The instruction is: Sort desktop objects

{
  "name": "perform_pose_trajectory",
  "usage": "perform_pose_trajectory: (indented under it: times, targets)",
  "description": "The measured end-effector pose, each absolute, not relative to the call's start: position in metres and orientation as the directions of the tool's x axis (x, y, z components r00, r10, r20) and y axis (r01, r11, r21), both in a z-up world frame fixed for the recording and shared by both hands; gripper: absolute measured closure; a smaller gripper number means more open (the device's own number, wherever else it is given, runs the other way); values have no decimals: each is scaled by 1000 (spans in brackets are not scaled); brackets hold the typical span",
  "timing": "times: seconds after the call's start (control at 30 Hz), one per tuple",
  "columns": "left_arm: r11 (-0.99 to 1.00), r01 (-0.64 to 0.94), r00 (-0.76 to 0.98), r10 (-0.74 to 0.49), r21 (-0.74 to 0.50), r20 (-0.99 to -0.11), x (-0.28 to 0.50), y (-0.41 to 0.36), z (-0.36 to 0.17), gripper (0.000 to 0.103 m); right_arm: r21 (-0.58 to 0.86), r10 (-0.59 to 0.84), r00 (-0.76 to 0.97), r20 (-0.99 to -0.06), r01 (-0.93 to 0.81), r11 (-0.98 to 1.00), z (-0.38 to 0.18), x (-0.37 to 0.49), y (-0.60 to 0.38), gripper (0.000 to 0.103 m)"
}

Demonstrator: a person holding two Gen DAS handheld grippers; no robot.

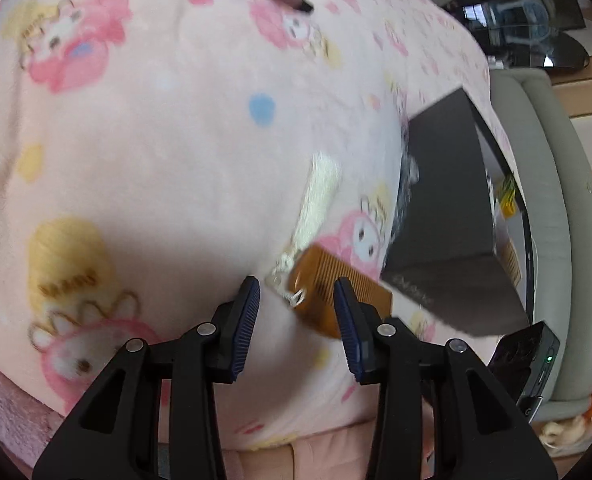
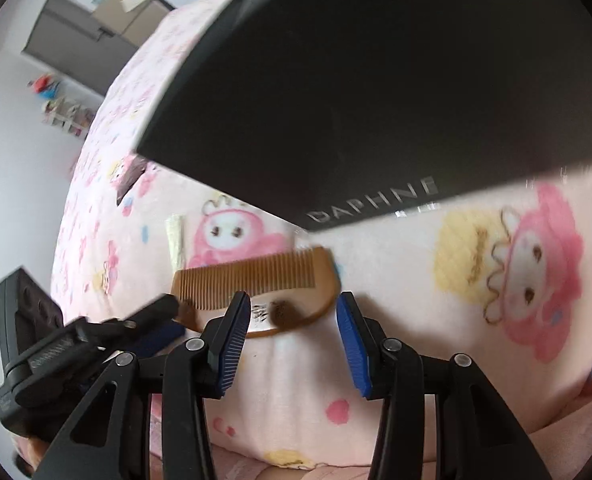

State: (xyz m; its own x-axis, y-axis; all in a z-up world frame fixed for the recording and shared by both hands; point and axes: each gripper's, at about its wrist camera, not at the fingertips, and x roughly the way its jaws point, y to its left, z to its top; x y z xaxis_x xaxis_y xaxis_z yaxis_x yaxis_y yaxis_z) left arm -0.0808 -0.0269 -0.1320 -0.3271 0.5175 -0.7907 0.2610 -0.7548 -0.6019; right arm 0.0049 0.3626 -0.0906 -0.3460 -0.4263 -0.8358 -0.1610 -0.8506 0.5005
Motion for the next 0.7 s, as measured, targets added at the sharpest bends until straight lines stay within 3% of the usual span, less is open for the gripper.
perform_pose_trajectory:
  times: [0.23, 0.3, 0.7]
  targets:
    - [-778, 200, -343, 514, -596, -786, -84, -19, -126, 66, 522, -447, -334, -830, -178, -834, -103, 5, 379, 62]
    - [-780, 182, -350, 517, -598, -781, -82, -19, -121, 78, 541, -467, -338, -817, -168, -824, -104, 6, 384, 62]
    - [-770, 54, -405, 565, -636, -719, -72, -17, -84, 78, 558, -486, -439, -756, -45, -828, -61, 37, 425, 62]
